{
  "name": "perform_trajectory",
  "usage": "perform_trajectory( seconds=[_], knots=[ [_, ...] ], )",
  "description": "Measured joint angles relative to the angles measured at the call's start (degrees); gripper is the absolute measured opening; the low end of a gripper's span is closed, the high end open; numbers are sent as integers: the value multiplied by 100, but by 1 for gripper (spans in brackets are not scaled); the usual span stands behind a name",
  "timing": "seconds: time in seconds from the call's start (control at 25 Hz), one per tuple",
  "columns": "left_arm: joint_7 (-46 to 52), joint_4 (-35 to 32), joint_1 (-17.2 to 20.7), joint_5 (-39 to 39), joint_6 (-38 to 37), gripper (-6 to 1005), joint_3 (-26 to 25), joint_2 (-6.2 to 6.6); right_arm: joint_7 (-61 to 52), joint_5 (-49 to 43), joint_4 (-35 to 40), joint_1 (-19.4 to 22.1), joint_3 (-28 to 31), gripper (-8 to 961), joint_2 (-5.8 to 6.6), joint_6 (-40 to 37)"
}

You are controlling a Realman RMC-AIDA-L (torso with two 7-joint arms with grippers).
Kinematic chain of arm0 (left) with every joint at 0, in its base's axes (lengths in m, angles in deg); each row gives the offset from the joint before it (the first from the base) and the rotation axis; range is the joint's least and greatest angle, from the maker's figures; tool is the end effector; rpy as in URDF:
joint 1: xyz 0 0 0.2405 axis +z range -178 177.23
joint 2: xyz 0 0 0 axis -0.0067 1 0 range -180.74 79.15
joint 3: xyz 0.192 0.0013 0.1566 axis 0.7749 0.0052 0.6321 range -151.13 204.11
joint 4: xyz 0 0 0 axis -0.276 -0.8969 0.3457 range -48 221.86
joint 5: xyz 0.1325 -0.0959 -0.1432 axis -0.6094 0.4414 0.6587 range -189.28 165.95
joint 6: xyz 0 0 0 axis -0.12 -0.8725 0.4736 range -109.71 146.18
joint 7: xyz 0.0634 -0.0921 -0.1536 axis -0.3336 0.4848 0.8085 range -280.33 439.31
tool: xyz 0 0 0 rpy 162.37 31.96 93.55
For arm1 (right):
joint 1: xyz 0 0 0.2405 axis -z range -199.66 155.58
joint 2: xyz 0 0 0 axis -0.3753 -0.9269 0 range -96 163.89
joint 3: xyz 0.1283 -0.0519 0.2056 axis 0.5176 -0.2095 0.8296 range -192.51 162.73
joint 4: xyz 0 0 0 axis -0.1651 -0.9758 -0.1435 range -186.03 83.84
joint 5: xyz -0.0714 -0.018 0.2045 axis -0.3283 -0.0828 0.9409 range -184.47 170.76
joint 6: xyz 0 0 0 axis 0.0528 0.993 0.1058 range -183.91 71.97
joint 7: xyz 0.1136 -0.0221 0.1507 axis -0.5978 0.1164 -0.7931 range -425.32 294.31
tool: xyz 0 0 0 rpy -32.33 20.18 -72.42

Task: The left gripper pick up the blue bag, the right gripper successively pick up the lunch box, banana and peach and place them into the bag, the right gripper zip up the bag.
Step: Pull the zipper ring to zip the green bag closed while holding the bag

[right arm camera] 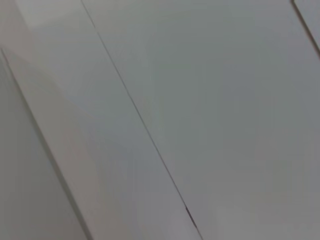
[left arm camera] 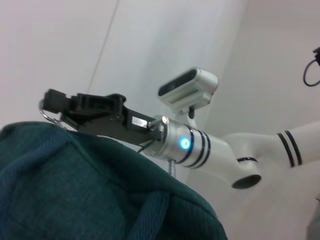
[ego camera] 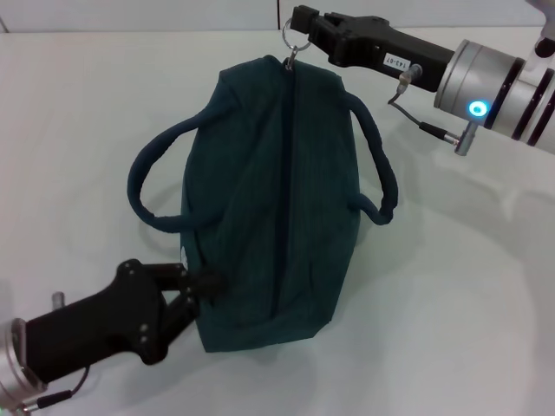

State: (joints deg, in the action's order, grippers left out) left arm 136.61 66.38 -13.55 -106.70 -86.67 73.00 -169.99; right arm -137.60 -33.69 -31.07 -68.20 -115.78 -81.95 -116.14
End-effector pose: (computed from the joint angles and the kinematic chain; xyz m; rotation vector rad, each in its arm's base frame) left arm -0.2650 0.2242 -0.0495 -2.5434 -0.6446 -1.2475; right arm 0.1061 0.4376 -0.0810 -2.4100 0.7886 1.2046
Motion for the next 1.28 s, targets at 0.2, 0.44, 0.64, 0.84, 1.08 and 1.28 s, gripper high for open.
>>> perform_trajectory(
  seconds=[0.2, 0.44, 0.64, 0.84, 1.08, 1.28],
  knots=[
    [0, 138, 30, -1, 19, 113, -711, -39, 35, 8, 34, 21, 2, 16, -7, -33],
    [24, 174, -18, 323, 70, 136, -940, -43, 39, 11, 80, 119, 2, 16, -11, -235],
    [202, 190, -29, 786, 276, 356, -954, -37, 89, 33, 316, 492, 125, 16, -6, -330],
    [578, 236, -111, 1404, 498, 547, -963, -15, 124, 36, 294, 623, 266, 17, 8, -558],
    [1497, 160, -581, 1636, 1183, 794, -1011, 112, 144, 36, 339, 816, 302, 16, 14, -698],
    [1995, 97, -895, 1568, 1206, 840, -973, 183, 220, 32, 311, 896, 402, 16, 7, -748]
  ],
)
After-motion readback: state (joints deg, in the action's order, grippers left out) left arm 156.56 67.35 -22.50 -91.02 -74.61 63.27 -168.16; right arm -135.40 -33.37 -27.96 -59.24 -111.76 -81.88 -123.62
